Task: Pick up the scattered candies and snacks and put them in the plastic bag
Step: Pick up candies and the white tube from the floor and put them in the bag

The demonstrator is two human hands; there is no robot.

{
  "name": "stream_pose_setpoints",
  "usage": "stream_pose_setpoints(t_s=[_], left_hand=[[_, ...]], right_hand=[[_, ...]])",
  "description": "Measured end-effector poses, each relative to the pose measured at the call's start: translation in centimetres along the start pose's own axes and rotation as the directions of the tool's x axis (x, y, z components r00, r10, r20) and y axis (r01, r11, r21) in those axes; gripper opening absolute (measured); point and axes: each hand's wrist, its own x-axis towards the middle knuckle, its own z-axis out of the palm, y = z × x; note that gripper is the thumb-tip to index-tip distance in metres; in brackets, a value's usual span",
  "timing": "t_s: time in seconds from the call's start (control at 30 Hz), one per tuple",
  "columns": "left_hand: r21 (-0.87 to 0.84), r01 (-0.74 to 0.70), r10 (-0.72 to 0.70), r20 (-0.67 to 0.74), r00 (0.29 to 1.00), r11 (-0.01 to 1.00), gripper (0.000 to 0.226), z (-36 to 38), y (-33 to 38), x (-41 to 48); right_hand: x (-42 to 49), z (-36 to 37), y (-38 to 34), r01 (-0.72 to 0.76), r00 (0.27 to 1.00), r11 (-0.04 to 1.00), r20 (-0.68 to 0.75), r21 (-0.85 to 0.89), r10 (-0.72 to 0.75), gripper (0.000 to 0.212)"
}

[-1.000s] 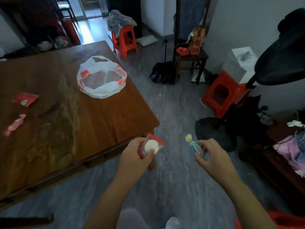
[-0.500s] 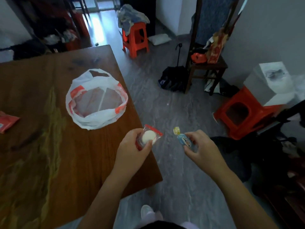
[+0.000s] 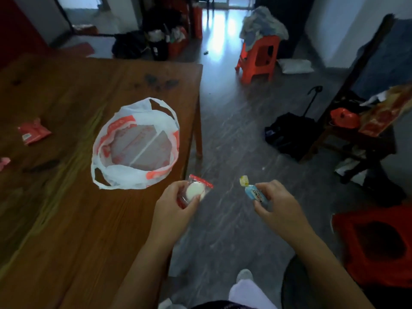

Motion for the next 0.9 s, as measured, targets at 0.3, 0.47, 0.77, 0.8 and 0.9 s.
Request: stream_pose_setpoints(t_s=[0.3,0.47,0.77,0.8,0.9], left_hand=[[0.049,0.225,-0.188,-0.396,0.899,0.973,0.039,-0.3,2.1,2.2],[0.045,0.304,-0.235,-0.528,0.816,0.952,0.042,-2.6,0.0,5.0],[0.031,0.421,-0.309,-0.631,0.712,0.907,0.025,-6.9,-5.1,16.9],[0.01,0.452,-0.346,-0.628,0.697,0.892,0.023,-7.3,-5.8,18.0],[-0.029,0.496,-0.411,-0.601,0.685,0.868,0.019,-8.3,-7.8,20.2]], right_hand=[[10.9,-0.9,-0.2,0.297,0.931,0.953,0.205,0.054,-0.302,0.027],[16.5,1.7,-2.8,0.409,0.866,0.908,0.278,0.087,-0.417,0.03],[28.7,10.3,-11.3,0.575,0.708,0.81,0.427,0.114,-0.563,0.038],[29.7,11.5,-12.4,0.578,0.69,0.807,0.455,0.122,-0.563,0.038],[32.1,15.3,-14.8,0.595,0.643,0.795,0.522,0.121,-0.561,0.039]])
